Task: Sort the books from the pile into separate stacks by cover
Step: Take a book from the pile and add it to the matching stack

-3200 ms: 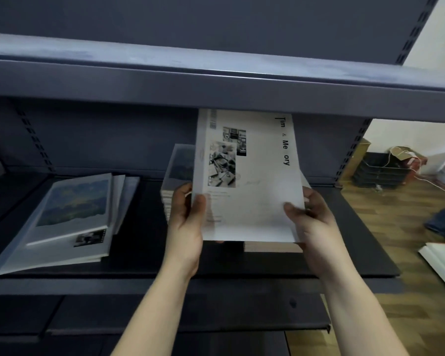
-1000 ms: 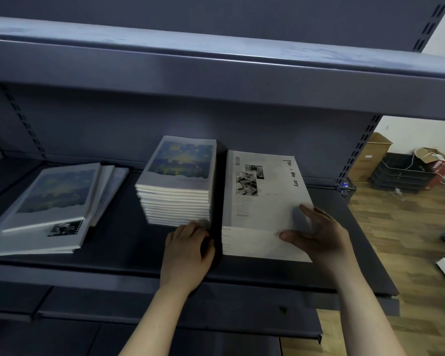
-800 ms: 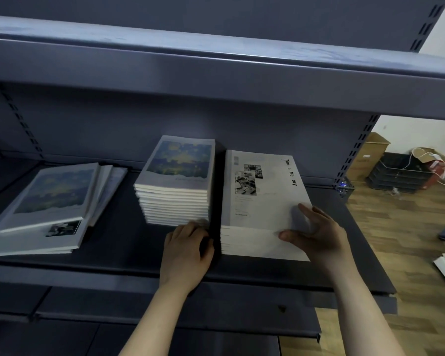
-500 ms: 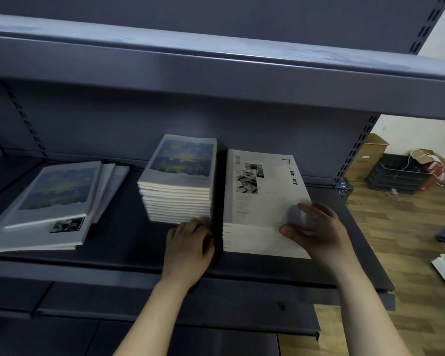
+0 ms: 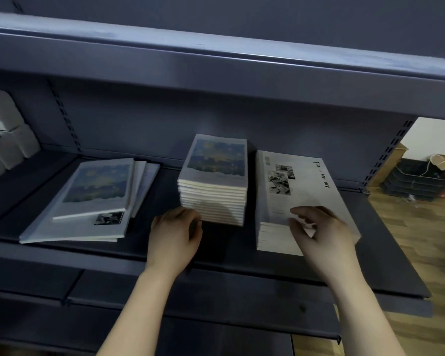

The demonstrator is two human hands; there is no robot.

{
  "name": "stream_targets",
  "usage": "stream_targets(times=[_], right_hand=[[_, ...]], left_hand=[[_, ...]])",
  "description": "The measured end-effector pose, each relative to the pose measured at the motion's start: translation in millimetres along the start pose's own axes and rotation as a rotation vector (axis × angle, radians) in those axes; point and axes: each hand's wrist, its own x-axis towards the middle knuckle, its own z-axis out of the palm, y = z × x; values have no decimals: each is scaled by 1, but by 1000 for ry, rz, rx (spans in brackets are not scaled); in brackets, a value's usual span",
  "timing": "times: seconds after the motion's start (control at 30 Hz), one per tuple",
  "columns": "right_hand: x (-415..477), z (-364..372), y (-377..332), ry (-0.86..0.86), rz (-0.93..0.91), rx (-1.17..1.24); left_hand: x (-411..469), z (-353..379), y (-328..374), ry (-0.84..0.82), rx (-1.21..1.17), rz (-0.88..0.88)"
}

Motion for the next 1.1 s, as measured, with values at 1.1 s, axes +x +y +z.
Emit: stream_targets(times=[1.1], right_hand=[[-26,162,-65,-127,-69,-79]], left_hand=[[32,-88,-200,-62,31,-790]])
